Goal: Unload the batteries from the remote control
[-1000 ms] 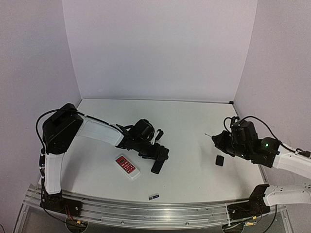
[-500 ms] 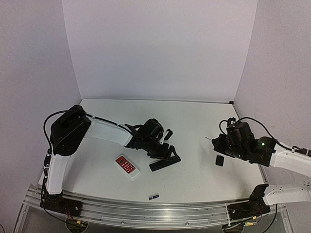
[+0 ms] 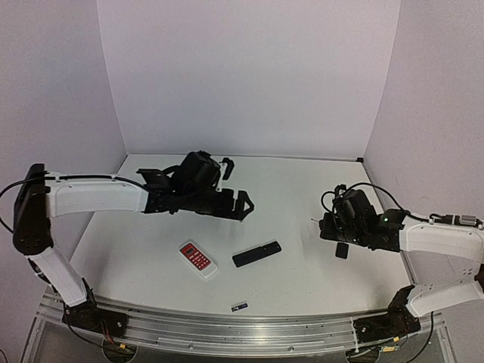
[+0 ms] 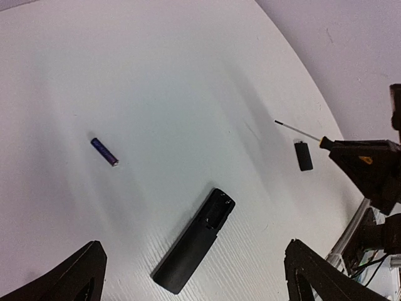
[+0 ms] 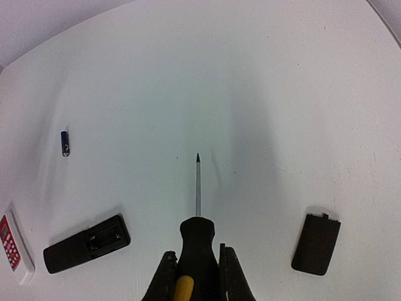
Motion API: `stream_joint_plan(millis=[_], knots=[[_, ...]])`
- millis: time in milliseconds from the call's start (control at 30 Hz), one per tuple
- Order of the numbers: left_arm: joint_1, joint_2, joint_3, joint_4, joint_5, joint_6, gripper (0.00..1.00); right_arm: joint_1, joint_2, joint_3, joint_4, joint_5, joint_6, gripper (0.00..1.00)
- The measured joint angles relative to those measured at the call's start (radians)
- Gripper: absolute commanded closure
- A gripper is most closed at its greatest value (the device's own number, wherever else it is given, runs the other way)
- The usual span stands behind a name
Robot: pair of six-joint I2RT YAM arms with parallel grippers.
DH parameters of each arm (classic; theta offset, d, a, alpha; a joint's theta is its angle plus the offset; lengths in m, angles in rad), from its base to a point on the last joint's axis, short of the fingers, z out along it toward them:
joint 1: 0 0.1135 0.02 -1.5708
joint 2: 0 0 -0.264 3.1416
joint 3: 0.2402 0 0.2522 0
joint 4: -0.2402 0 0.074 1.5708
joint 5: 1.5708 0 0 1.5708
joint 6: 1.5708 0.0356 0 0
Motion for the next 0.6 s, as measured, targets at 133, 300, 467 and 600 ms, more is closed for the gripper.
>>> stream_joint_plan(millis=[133, 300, 467, 600], knots=[[0.000, -0.164, -0.147, -0.019, -0.075, -0.056, 0.00, 0.000, 0.040, -0.031, 0.093, -0.001, -0.037, 1.00], [0.000, -0.233, -0.298, -0.071, -0.139, -0.135, 0.00, 0.000, 0.119, -0.103, 0.233, -0.005, -0.087, 1.00], [0.000, -0.289, -0.364, -0.138, -0.203, -0.200, 0.00, 0.000, 0.193, -0.149, 0.352, -0.014, -0.117, 0.97], [0.000, -0.344, -0.378, -0.145, -0.235, -0.227, 0.00, 0.000, 0.227, -0.162, 0.436, -0.036, -0.126, 0.92]])
